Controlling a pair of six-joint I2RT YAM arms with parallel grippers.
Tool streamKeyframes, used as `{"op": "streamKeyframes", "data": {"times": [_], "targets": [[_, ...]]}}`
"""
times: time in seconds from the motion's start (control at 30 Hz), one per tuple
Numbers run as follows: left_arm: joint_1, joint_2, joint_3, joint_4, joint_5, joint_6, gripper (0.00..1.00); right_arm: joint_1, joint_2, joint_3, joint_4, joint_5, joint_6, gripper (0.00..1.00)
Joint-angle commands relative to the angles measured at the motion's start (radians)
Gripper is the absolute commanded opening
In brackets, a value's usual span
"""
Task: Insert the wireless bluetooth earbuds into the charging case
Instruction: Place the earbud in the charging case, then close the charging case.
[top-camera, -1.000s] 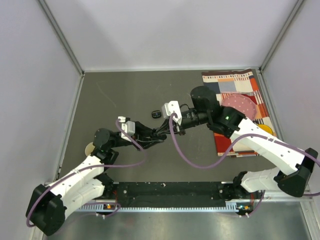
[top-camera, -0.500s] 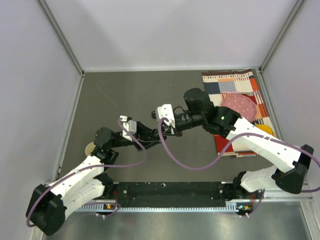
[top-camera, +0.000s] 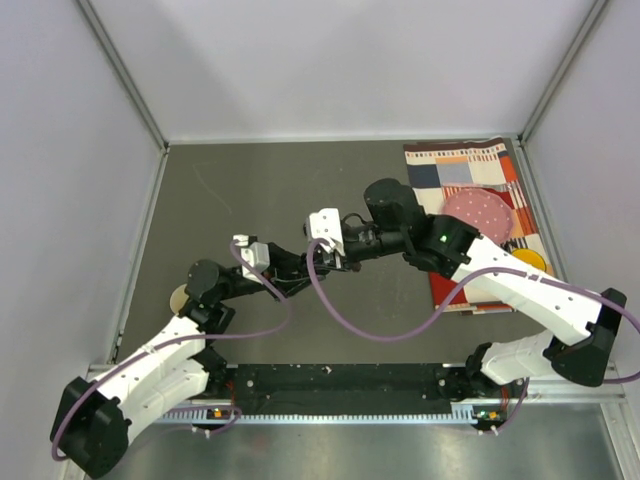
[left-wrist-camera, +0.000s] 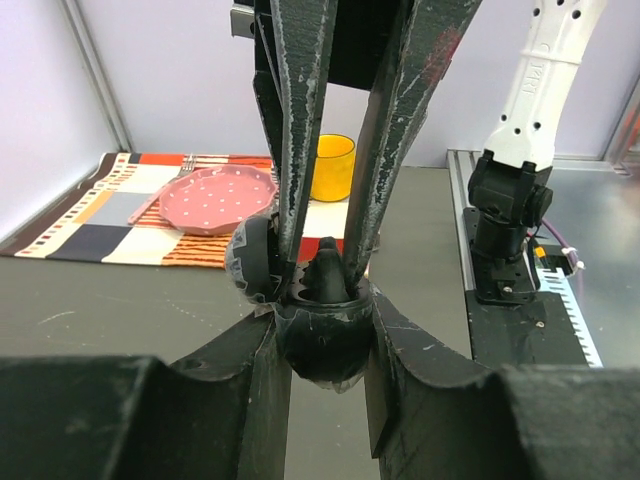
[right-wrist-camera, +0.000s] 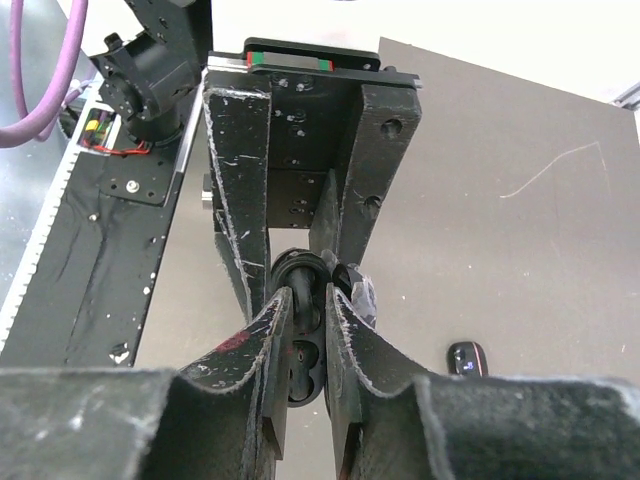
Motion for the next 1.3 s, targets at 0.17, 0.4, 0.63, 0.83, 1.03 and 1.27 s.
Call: {"op": "streamKeyframes", "data": {"times": [0.17,0.4,0.63,0.83,1.03,1.27], "targets": [[-0.012,-0.027,0.014,0.122,-0.003,0.022,0.00,0.009,-0.088,-0.028,0.162,0.036,0.049,0.25],[-0.012,-0.051,0.001,0.103,-0.029,0.034,0.00,0.009,-0.181,-0.098,0.271,0.044,0.072,0.30],[-0.012,-0.061,-0.003,0.102,-0.069,0.045,0.00,0.010,-0.273,-0.228,0.490,0.229,0.164,0.56],[-0.012,-0.076,-0.011,0.106,-0.098,0.046,0.00,0.009,-0.257,-0.244,0.584,0.537,0.323,0.68],[-0.012,-0.078,-0.008,0.112,-0.092,0.040,0.00,0.007,-0.128,-0.143,0.506,0.692,0.566,0.64],[-0.012,-0.087,-0.009,0.105,-0.098,0.039,0.00,0.009,-0.059,-0.100,0.458,0.674,0.666,0.62]]}}
